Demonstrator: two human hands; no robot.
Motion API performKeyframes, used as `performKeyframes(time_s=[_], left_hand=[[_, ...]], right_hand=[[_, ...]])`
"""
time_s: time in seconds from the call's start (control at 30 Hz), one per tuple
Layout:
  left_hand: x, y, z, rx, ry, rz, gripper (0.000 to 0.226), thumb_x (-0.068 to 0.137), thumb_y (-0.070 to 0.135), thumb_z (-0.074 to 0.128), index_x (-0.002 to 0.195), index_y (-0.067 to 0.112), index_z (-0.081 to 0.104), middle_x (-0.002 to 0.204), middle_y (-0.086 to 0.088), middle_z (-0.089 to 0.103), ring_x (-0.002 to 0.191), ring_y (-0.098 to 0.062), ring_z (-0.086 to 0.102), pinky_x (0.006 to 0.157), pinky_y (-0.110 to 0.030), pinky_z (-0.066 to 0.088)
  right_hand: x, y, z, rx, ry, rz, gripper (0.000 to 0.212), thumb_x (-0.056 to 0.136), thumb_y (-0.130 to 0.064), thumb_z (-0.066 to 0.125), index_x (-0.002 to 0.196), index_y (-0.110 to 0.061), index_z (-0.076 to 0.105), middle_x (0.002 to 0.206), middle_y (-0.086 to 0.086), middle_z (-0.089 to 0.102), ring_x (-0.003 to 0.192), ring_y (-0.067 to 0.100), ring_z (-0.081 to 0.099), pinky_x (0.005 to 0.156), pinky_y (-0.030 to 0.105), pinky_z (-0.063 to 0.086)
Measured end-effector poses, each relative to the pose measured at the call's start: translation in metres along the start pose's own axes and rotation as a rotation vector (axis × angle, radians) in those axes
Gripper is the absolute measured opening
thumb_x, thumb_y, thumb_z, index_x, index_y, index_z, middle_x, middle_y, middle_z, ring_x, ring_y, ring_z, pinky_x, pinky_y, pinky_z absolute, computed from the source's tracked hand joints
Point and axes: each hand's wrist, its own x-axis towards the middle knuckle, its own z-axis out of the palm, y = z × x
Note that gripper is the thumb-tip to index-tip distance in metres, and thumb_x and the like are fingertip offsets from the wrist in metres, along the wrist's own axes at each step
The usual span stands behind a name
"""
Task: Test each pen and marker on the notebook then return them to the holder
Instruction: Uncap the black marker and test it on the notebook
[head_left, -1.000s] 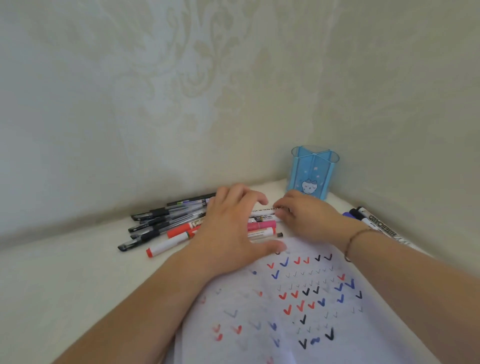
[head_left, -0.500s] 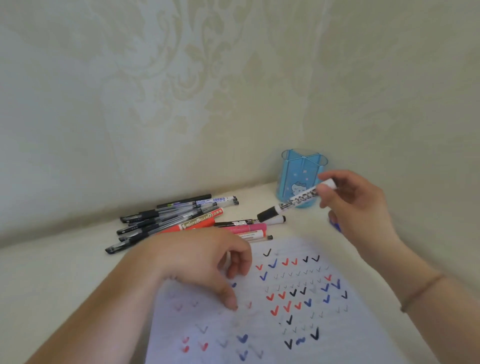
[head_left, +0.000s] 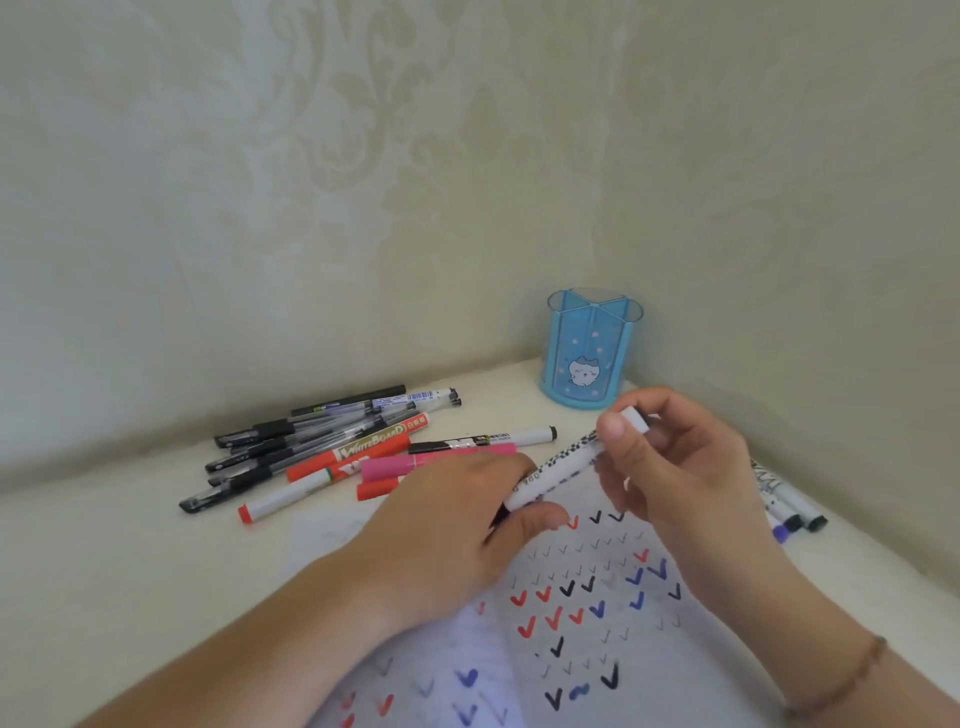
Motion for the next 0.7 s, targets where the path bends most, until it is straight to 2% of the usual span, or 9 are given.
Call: performKeyframes(time_s=[0.07, 0.17, 0.23, 0.33, 0.4, 0.5, 0.57, 0.63, 0.7], left_hand=[[-0.001, -0.002, 0.000, -0.080, 0.047, 0.010, 0.058, 0.090, 0.070, 0.030, 0.114, 0.025, 0.059, 0.070, 0.020, 0.053, 0.070, 0.002, 0.051, 0.062, -0.014, 0.038], [0.001, -0.004, -0.002, -0.109, 0.093, 0.041, 0.046, 0.094, 0.063, 0.038, 0.106, 0.025, 0.061, 0.059, 0.019, 0.046, 0.059, 0.002, 0.048, 0.053, -0.012, 0.028], [0.001, -0.006, -0.002, -0.145, 0.105, 0.039, 0.049, 0.095, 0.061, 0.036, 0.099, 0.021, 0.063, 0.061, 0.017, 0.048, 0.061, -0.001, 0.048, 0.054, -0.013, 0.030], [0.000, -0.007, 0.002, -0.147, 0.077, 0.068, 0.054, 0.097, 0.059, 0.030, 0.105, 0.017, 0.063, 0.075, 0.011, 0.060, 0.070, -0.007, 0.053, 0.064, -0.028, 0.043], [0.000, -0.005, 0.003, -0.206, 0.002, 0.099, 0.047, 0.100, 0.056, 0.031, 0.110, 0.022, 0.061, 0.074, 0.005, 0.064, 0.065, -0.011, 0.056, 0.062, -0.035, 0.045], [0.001, -0.002, 0.000, -0.256, -0.019, 0.126, 0.038, 0.099, 0.054, 0.039, 0.104, 0.024, 0.062, 0.054, 0.005, 0.048, 0.046, -0.011, 0.043, 0.047, -0.024, 0.031], [0.000, 0.000, -0.003, -0.289, -0.014, 0.144, 0.032, 0.098, 0.052, 0.043, 0.095, 0.025, 0.060, 0.050, 0.004, 0.041, 0.043, -0.014, 0.039, 0.045, -0.022, 0.026], [-0.001, 0.002, -0.003, -0.287, -0.042, 0.164, 0.028, 0.096, 0.054, 0.045, 0.101, 0.030, 0.058, 0.050, 0.005, 0.041, 0.043, -0.012, 0.039, 0.045, -0.020, 0.026], [-0.004, 0.003, -0.004, -0.247, -0.113, 0.106, 0.039, 0.089, 0.066, 0.043, 0.114, 0.038, 0.049, 0.055, 0.012, 0.046, 0.047, -0.007, 0.042, 0.047, -0.020, 0.029]], right_hand=[[-0.001, -0.001, -0.002, 0.028, -0.039, 0.052, 0.028, 0.069, -0.046, 0.078, 0.073, -0.023, 0.062, 0.044, 0.002, 0.050, 0.039, 0.017, 0.038, 0.040, 0.022, 0.034], [-0.001, -0.003, -0.001, 0.085, -0.067, 0.108, 0.031, 0.067, -0.045, 0.080, 0.069, -0.023, 0.058, 0.043, 0.002, 0.044, 0.040, 0.016, 0.034, 0.039, 0.019, 0.032], [0.000, -0.002, -0.001, 0.141, -0.015, 0.125, 0.032, 0.067, -0.037, 0.082, 0.068, -0.021, 0.054, 0.043, 0.002, 0.040, 0.041, 0.016, 0.029, 0.037, 0.019, 0.029], [-0.004, 0.002, 0.003, 0.180, -0.125, 0.174, 0.034, 0.067, -0.033, 0.084, 0.069, -0.018, 0.054, 0.046, 0.003, 0.036, 0.045, 0.016, 0.026, 0.040, 0.019, 0.027], [-0.007, 0.006, 0.006, 0.136, -0.224, 0.159, 0.031, 0.071, -0.030, 0.080, 0.068, -0.014, 0.053, 0.046, 0.004, 0.038, 0.044, 0.016, 0.027, 0.041, 0.021, 0.026], [-0.006, 0.009, 0.004, 0.094, -0.280, 0.061, 0.041, 0.071, -0.031, 0.082, 0.065, -0.012, 0.046, 0.045, 0.008, 0.039, 0.041, 0.016, 0.027, 0.043, 0.025, 0.024], [-0.004, 0.008, 0.000, 0.124, -0.352, 0.017, 0.044, 0.068, -0.039, 0.083, 0.065, -0.013, 0.047, 0.046, 0.008, 0.039, 0.040, 0.015, 0.027, 0.043, 0.024, 0.026], [-0.005, 0.007, -0.006, 0.131, -0.386, 0.005, 0.034, 0.069, -0.031, 0.082, 0.065, -0.015, 0.053, 0.046, 0.003, 0.042, 0.038, 0.014, 0.029, 0.042, 0.022, 0.027], [-0.004, 0.002, -0.011, 0.151, -0.357, 0.003, 0.015, 0.070, -0.022, 0.074, 0.069, -0.016, 0.060, 0.043, -0.001, 0.043, 0.035, 0.014, 0.031, 0.041, 0.021, 0.028]])
